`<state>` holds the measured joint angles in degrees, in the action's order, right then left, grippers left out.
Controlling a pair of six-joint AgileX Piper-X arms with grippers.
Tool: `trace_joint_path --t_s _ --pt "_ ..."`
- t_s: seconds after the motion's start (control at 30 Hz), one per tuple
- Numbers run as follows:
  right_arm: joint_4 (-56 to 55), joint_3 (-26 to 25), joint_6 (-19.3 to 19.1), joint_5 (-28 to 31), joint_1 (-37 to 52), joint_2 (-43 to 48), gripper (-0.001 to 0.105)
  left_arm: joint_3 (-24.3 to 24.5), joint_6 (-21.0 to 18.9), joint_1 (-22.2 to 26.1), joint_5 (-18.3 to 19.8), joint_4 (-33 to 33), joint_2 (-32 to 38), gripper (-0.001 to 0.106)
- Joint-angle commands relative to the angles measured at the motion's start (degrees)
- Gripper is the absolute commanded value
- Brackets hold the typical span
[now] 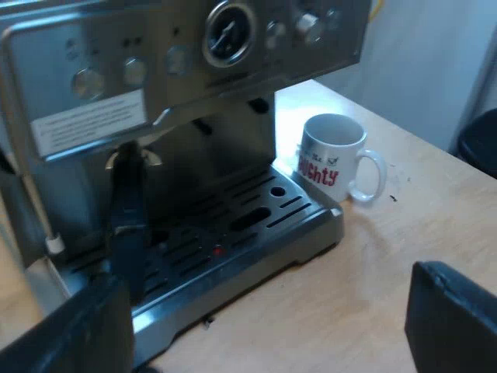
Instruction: Place mug into machine
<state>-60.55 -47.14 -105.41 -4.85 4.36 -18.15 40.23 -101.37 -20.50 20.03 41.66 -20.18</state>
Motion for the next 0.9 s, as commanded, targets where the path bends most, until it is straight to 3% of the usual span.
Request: trace_joint_path --t_s 0.03,0.27,0.5,0.7,0.77,0.9 --pt "1.7 -0.6 -1.3 -0.4 -0.1 -1.8 0.069 0.9 0.0 -2.1 0.3 -4.1 -3.6 0.073" --pt "3.0 -0.6 -2.8 0.6 -0.1 -5.4 0.069 0.9 0.0 -8.0 0.3 -11.1 -10.5 0.073" --pt "4.3 -0.6 -4.0 1.4 -0.1 -9.0 0.069 0.9 -0.4 -15.2 -2.7 -18.1 -18.4 0.073" --pt "4.6 -0.6 -6.1 6.9 -5.3 -13.3 0.069 0.9 -0.8 -17.3 -5.0 -21.2 -23.7 0.073" --pt "5.1 -0.5 -5.2 8.1 -7.5 -14.5 0.069 0.9 -0.8 -17.3 -5.0 -21.6 -24.7 0.073" --pt "7.6 0.1 1.0 8.9 -11.7 -17.4 0.069 0.9 -0.8 -17.3 -5.0 -22.0 -25.8 0.073"
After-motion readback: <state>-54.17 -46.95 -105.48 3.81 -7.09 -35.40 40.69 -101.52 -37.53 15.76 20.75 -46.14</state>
